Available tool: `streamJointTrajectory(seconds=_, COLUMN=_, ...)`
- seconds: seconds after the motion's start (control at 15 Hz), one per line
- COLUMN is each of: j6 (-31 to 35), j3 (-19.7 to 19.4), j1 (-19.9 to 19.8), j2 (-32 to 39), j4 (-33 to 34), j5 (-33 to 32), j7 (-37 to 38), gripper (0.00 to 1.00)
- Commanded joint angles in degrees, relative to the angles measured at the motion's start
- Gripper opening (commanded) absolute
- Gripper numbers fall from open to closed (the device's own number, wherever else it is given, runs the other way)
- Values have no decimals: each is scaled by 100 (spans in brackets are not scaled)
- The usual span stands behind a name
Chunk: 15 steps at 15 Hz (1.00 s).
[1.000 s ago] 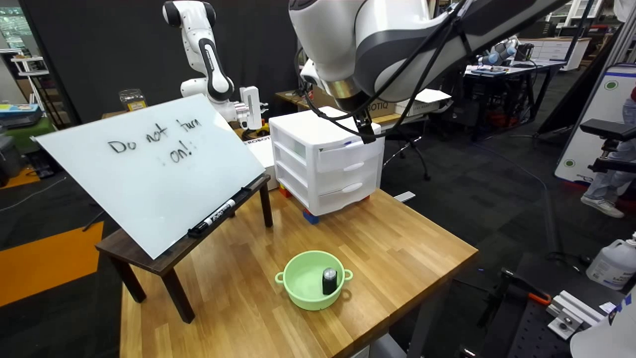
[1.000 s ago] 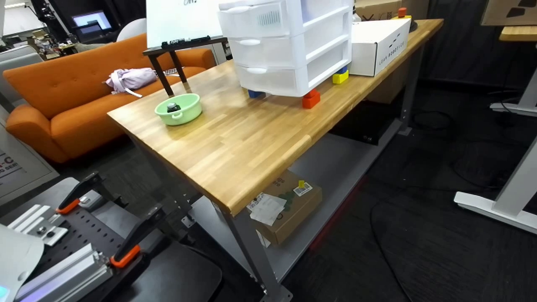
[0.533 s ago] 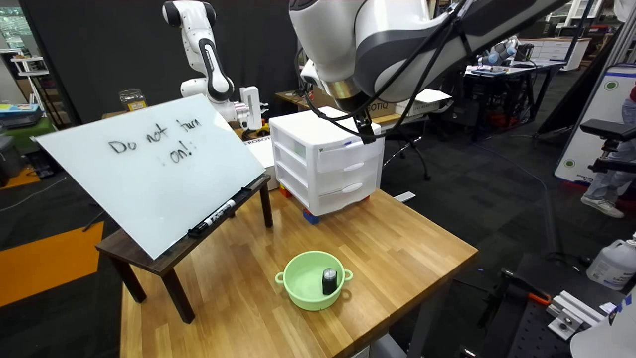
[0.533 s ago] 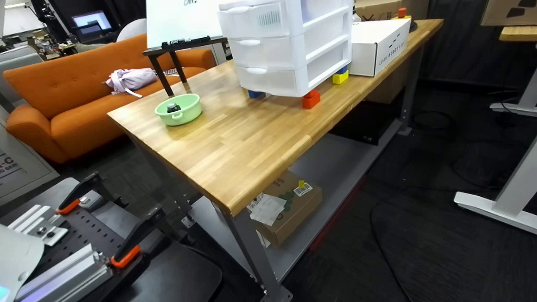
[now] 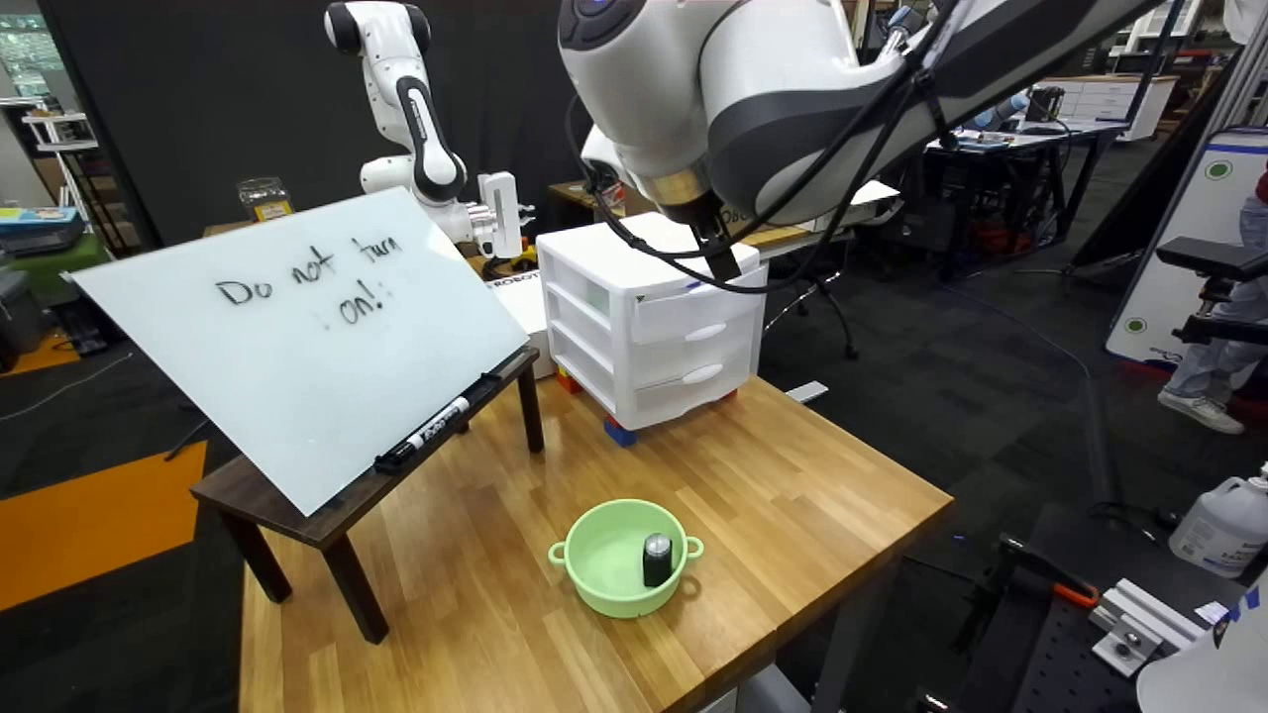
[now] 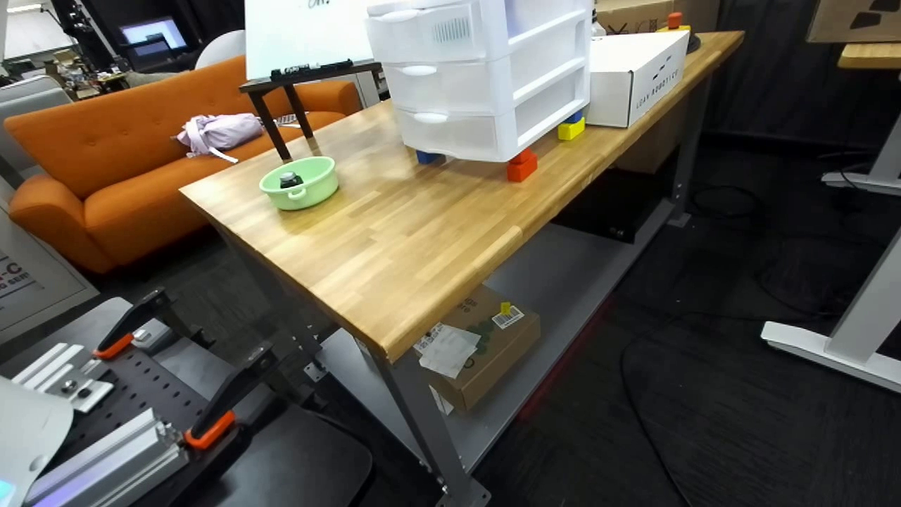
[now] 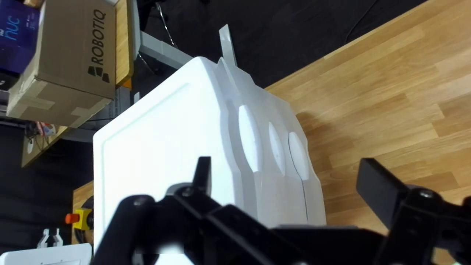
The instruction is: Open the top cabinet drawer on the table
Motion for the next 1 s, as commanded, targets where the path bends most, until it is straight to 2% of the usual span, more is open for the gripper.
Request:
streamJointTrajectory(seconds=0.0, j6=-11, j3=-37, j1=-44, j2=112, j4=-106, j5=-569, j7=328, gripper=100)
streamJointTrajectory(seconds=0.53, j6=469, j3=-371, j1=-330, j2=579, j4=-157, j5=-1020, j7=463, gripper=100)
streamJointTrajectory(seconds=0.93, j6=720, j3=-397, j1=-355, j2=973, j4=-115, j5=-1069, j7=501, gripper=100)
